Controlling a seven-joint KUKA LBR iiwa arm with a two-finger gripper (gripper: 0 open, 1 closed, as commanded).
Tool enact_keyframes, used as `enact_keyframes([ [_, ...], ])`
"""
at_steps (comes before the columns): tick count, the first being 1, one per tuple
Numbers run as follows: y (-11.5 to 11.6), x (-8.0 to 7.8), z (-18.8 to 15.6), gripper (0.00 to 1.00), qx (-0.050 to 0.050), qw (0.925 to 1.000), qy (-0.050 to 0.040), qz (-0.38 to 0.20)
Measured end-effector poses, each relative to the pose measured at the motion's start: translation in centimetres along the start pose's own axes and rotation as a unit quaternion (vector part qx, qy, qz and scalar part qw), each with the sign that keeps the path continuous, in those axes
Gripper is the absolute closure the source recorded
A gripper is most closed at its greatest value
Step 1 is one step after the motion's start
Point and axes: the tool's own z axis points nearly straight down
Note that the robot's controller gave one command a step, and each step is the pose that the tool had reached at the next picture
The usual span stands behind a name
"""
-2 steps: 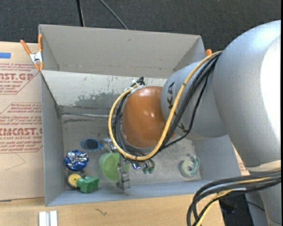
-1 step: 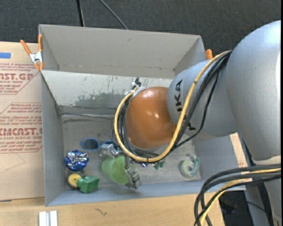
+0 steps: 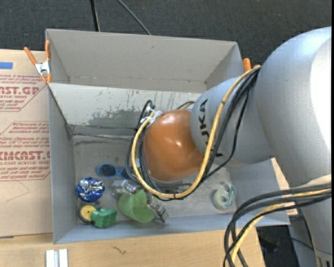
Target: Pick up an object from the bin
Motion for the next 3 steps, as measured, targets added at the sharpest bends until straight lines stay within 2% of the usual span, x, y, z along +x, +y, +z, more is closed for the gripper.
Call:
enact_keyframes([
  [1,0.0,-0.1,0.0,0.00,0.000,1.0000,-0.0002,0.000],
  [2,0.0,-0.1,-0.1,1.00,-0.001,1.0000,0.0017,0.001],
  [3,0.1,-0.1,-1.1,1.00,-0.001,1.0000,0.0013,0.001],
])
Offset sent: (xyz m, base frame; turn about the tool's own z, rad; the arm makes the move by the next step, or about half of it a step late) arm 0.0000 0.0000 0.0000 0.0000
